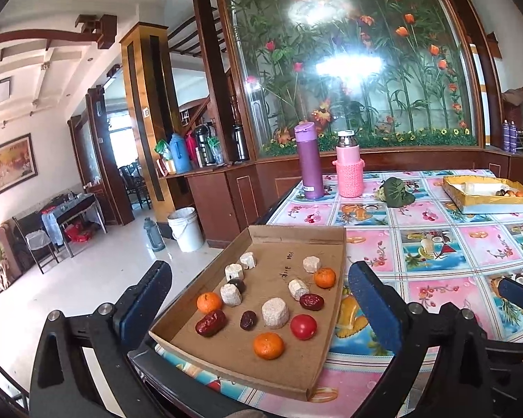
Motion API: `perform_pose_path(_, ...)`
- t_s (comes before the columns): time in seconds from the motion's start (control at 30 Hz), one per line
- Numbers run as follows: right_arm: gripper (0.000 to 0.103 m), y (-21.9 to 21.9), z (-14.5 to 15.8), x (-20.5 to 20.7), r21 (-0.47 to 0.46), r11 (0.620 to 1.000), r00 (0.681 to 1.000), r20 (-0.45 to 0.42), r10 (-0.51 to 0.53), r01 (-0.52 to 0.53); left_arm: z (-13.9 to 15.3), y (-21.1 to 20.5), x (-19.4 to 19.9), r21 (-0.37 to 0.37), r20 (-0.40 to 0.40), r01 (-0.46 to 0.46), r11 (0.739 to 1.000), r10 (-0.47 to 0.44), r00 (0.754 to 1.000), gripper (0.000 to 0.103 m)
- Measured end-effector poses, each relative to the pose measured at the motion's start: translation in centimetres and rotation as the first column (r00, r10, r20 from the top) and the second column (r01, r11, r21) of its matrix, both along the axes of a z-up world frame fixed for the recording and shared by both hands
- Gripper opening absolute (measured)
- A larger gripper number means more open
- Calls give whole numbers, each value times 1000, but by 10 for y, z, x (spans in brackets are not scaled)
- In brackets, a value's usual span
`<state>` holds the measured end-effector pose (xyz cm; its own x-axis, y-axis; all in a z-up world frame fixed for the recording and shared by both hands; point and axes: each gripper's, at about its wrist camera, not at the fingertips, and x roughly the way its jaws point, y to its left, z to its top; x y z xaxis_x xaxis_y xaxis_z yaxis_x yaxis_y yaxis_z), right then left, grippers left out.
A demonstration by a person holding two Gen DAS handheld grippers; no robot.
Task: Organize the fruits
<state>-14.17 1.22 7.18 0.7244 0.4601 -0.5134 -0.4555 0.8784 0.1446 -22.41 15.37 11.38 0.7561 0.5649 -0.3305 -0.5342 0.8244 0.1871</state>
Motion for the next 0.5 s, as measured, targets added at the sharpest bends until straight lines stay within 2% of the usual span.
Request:
perform_pose_path(0.27, 92, 10, -1, -9, -38, 999, 1000, 25, 14, -13, 3, 8, 0, -74, -11, 37, 997, -38, 999, 103)
perform_pose_path(0.5, 92, 22, -7, -15, -81, 996, 999, 33, 38, -35, -3, 18, 6, -134, -52, 49, 990, -56, 997, 103)
